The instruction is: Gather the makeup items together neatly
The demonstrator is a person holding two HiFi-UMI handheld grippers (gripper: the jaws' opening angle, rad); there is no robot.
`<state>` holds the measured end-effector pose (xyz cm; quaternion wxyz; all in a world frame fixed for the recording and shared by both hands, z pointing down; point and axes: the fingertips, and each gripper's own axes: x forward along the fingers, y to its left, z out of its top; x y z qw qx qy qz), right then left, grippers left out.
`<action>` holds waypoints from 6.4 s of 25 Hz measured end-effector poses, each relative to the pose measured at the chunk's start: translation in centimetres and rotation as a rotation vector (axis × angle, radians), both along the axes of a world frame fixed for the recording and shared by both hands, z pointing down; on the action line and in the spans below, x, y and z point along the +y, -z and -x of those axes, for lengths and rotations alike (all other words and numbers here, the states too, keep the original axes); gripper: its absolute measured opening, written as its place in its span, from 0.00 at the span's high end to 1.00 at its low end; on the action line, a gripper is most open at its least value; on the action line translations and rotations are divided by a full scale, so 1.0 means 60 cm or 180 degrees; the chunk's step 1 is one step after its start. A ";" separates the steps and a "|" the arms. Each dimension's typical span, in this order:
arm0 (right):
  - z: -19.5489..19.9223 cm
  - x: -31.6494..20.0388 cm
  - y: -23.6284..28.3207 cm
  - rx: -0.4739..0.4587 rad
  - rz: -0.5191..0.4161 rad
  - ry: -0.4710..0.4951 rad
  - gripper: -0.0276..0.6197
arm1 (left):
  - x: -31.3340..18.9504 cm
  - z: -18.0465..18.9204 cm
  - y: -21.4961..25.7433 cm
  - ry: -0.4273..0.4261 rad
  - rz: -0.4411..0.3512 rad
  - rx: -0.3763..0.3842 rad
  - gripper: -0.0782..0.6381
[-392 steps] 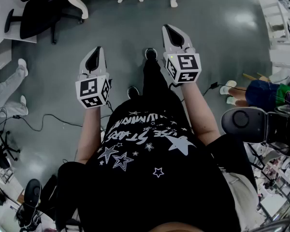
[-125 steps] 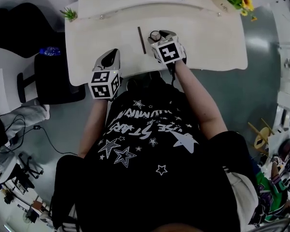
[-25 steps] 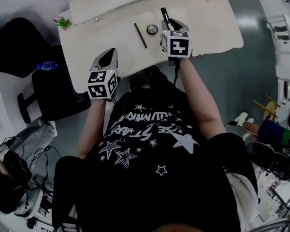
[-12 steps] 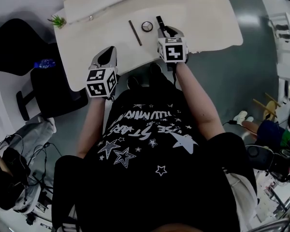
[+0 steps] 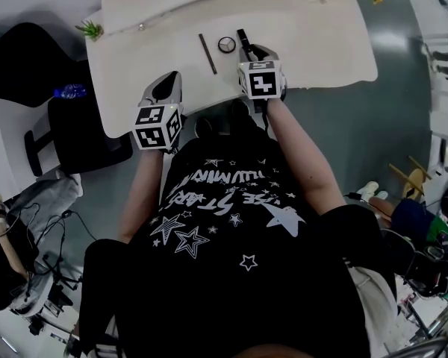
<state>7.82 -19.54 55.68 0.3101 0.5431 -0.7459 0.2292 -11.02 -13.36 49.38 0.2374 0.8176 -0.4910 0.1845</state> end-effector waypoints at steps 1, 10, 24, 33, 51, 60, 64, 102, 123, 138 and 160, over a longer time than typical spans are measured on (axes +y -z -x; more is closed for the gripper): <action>0.000 0.001 -0.001 0.0010 0.0006 0.0004 0.77 | 0.000 -0.001 -0.001 0.0016 0.0006 -0.0002 0.89; -0.002 0.013 -0.019 0.0003 0.0176 -0.0036 0.77 | 0.000 -0.013 -0.007 0.0032 0.0044 -0.0006 0.89; -0.037 -0.046 0.082 -0.0239 -0.0208 0.0173 0.54 | -0.039 -0.045 0.022 0.0071 -0.0110 0.0017 0.89; -0.086 -0.147 0.151 -0.0312 -0.0484 0.0378 0.43 | -0.065 -0.055 0.047 0.0273 -0.0201 -0.0020 0.89; -0.091 -0.330 0.158 -0.0182 -0.0473 0.1043 0.39 | -0.111 -0.054 0.046 0.0849 -0.0141 -0.0112 0.89; -0.077 -0.367 0.143 -0.0260 -0.0297 0.1304 0.35 | -0.122 -0.065 0.039 0.1032 -0.0102 -0.0147 0.89; -0.077 -0.374 0.135 -0.0124 -0.0165 0.1387 0.37 | -0.123 -0.075 0.034 0.1073 -0.0083 -0.0137 0.89; -0.136 -0.227 0.165 -0.0095 -0.0585 0.0085 0.44 | -0.100 -0.048 0.039 0.0365 -0.0135 -0.0036 0.89; -0.135 -0.063 0.030 -0.0078 -0.0003 -0.0436 0.44 | -0.049 -0.038 0.008 -0.0009 0.0056 -0.0007 0.89; -0.123 -0.040 -0.018 0.0012 0.0195 -0.0697 0.44 | -0.031 -0.019 -0.005 -0.0103 0.0135 -0.0004 0.89; -0.103 0.010 0.046 0.0283 -0.0045 -0.0759 0.41 | -0.005 0.091 -0.003 -0.0055 -0.0067 -0.0023 0.89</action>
